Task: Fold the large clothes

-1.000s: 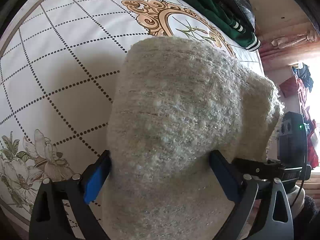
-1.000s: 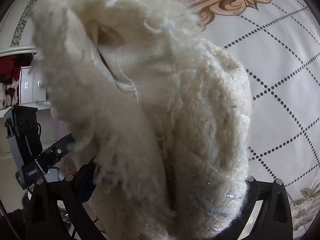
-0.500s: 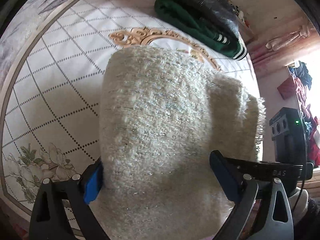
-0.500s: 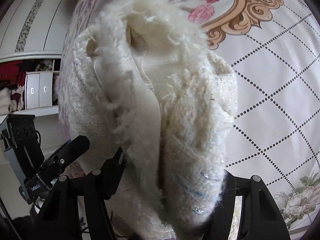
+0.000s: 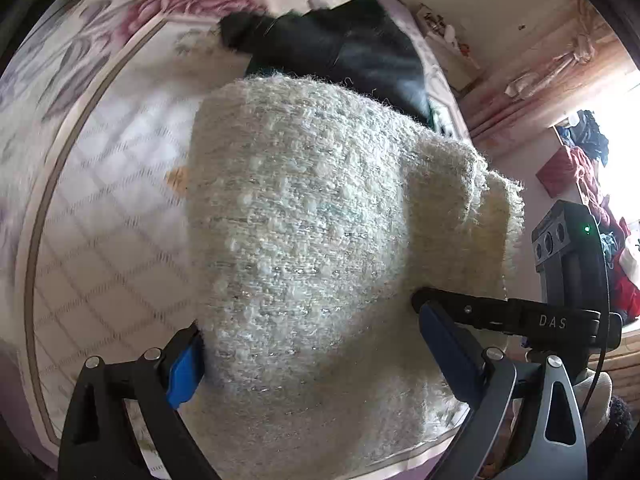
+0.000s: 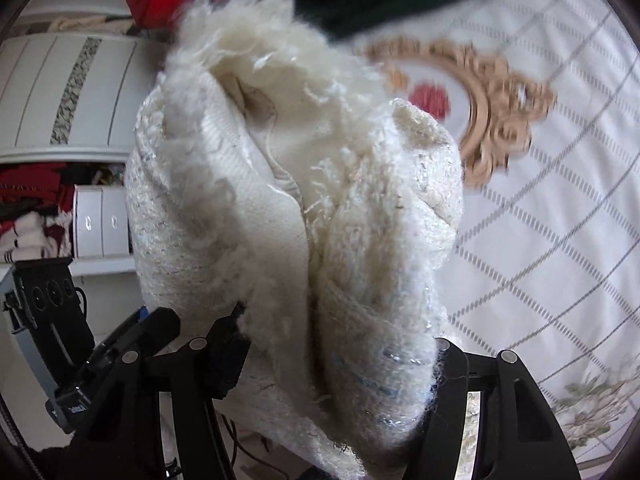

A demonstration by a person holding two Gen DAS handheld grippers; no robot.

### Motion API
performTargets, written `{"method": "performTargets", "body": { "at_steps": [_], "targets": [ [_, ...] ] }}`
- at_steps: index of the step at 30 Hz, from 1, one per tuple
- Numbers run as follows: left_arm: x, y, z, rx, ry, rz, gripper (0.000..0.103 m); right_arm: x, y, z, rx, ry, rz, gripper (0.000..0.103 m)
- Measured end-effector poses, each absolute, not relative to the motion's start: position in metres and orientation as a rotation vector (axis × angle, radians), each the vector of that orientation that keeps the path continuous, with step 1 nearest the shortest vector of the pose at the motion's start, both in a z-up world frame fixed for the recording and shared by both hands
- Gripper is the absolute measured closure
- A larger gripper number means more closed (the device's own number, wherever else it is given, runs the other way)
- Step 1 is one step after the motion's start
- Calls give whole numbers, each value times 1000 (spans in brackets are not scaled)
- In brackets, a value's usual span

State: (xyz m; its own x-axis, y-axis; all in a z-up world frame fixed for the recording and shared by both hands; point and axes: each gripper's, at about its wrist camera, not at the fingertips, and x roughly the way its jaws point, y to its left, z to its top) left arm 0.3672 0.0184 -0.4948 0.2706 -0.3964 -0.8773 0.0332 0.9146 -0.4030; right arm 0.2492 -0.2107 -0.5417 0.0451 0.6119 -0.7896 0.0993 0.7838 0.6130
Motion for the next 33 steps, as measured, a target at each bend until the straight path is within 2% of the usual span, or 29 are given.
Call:
{"method": "performTargets", "body": {
  "at_steps": [11, 18, 22, 24, 29, 31, 33],
  "targets": [
    [477, -23, -419, -269, 1194, -348, 5, 356, -264, -451, 648, 1372, 380, 41],
    [600, -34, -376, -252, 1145, -369, 5, 477, -284, -373, 618, 1327, 359, 41],
    [682, -31, -398, -248, 1184, -355, 5, 574, -276, -348, 561, 1337, 348, 42],
    [725, -31, -430, -238, 1246, -335, 5, 621, -264, -354, 524, 1371, 337, 42],
    [782, -35, -527, -179, 1425, -274, 5, 710, -256, -425, 467, 1524, 243, 42],
    [787, -36, -544, -152, 1440, -285, 5, 717, -252, -446, 460, 1554, 216, 40],
    [791, -30, -546, -164, 1438, -295, 5, 716, -246, -456, 419, 1568, 209, 33]
  ]
}}
